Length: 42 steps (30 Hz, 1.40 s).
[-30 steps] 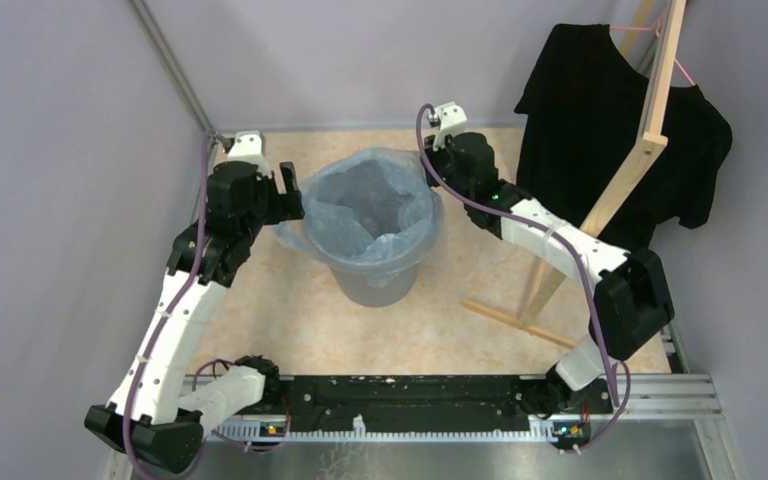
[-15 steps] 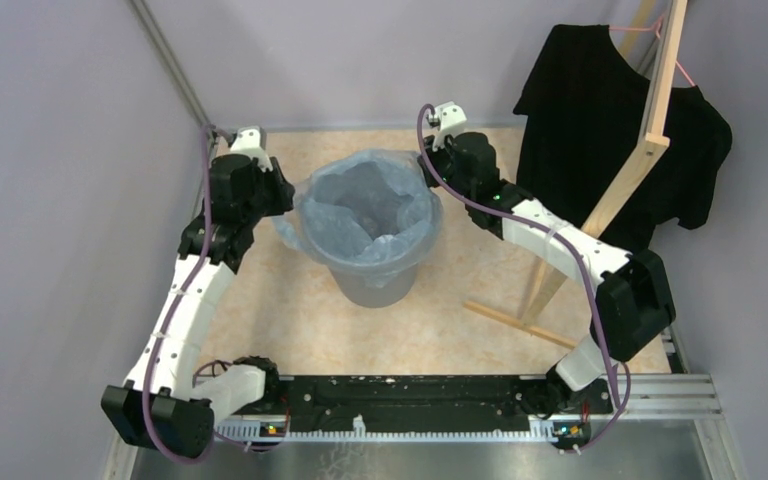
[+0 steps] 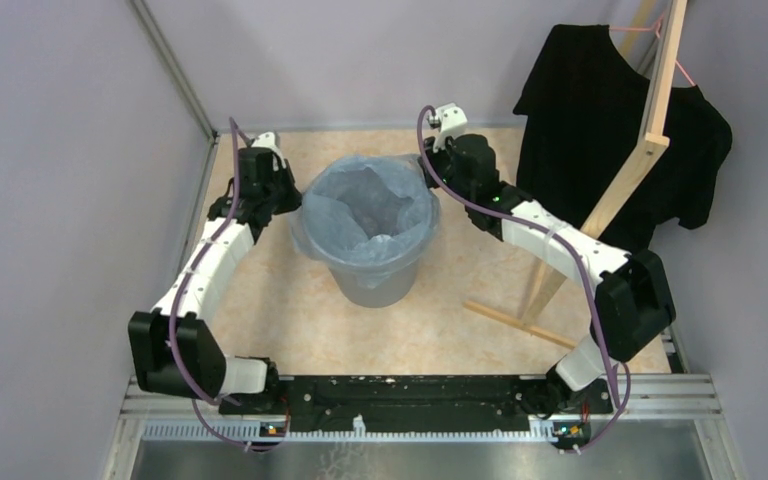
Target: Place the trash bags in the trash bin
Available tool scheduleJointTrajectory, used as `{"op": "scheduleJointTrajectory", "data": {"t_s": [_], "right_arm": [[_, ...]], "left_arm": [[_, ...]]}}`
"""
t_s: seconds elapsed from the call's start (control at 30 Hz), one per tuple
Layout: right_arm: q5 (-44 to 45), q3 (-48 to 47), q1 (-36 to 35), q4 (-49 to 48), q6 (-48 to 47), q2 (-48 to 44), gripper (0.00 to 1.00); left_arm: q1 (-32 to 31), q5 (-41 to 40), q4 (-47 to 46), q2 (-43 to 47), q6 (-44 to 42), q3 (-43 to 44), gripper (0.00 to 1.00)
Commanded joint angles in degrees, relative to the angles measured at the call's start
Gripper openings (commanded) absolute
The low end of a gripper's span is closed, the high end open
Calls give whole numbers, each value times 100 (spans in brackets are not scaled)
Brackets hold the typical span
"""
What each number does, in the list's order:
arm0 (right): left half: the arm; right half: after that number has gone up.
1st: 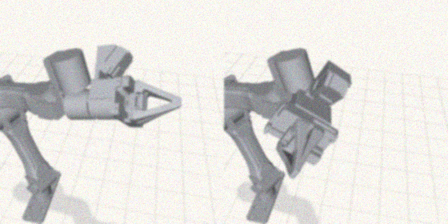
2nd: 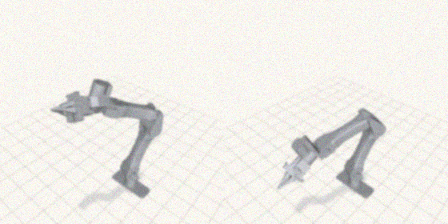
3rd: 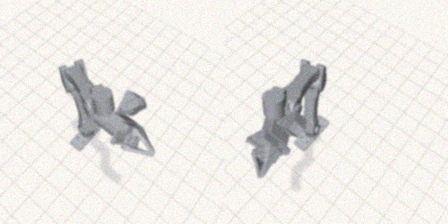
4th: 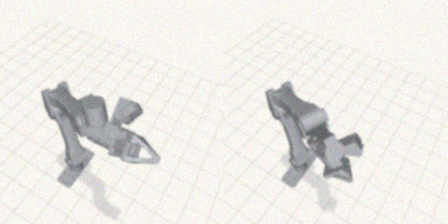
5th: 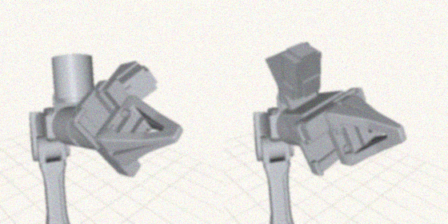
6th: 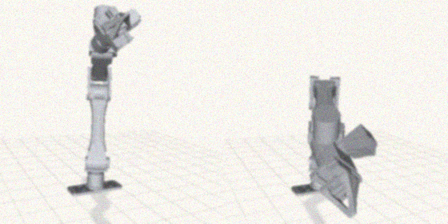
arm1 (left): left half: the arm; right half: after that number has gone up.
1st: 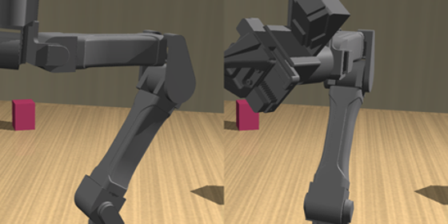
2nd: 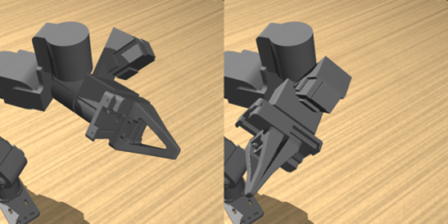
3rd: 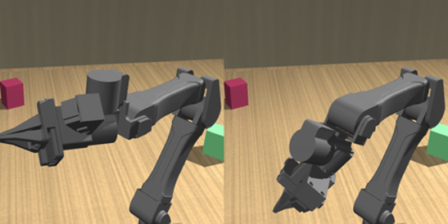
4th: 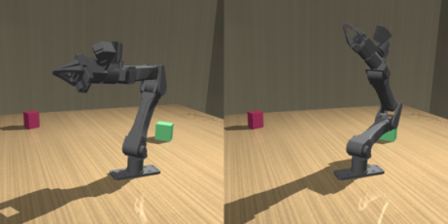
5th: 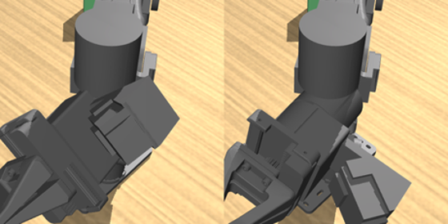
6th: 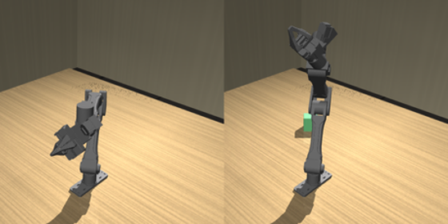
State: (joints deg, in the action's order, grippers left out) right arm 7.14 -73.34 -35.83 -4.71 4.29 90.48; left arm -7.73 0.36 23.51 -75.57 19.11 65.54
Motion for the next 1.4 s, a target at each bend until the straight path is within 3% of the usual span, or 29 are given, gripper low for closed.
{"op": "scheduleJointTrajectory", "data": {"t_s": [0.0,0.23,0.47,0.73,0.93,1.03,1.1,1.2,1.3,1.37], "right_arm": [[181,151,-5,-155,22,-116,12],[91,97,-8,-124,31,-17,12],[232,162,-9,-91,29,31,12],[341,279,-11,-30,4,141,13],[148,178,-9,45,27,13,14],[164,226,-10,-16,28,-108,20],[288,97,-11,193,85,-106,28],[776,-1113,-126,1799,329,47,48],[1958,-1905,-638,2821,272,26,68],[2437,-2067,-905,3104,186,-141,73]], "left_arm": [[86,362,-371,-201,258,-284,0],[113,687,-585,40,313,-764,0],[113,1037,-218,-77,347,-870,0],[113,877,-174,299,306,-1601,0],[115,679,-24,527,138,-1377,0],[114,548,105,525,74,-1183,0],[120,481,215,548,70,-1213,10],[115,628,169,791,-84,-1372,19],[121,542,86,1167,-193,-1426,29],[112,473,92,1319,-206,-1433,35]]}}
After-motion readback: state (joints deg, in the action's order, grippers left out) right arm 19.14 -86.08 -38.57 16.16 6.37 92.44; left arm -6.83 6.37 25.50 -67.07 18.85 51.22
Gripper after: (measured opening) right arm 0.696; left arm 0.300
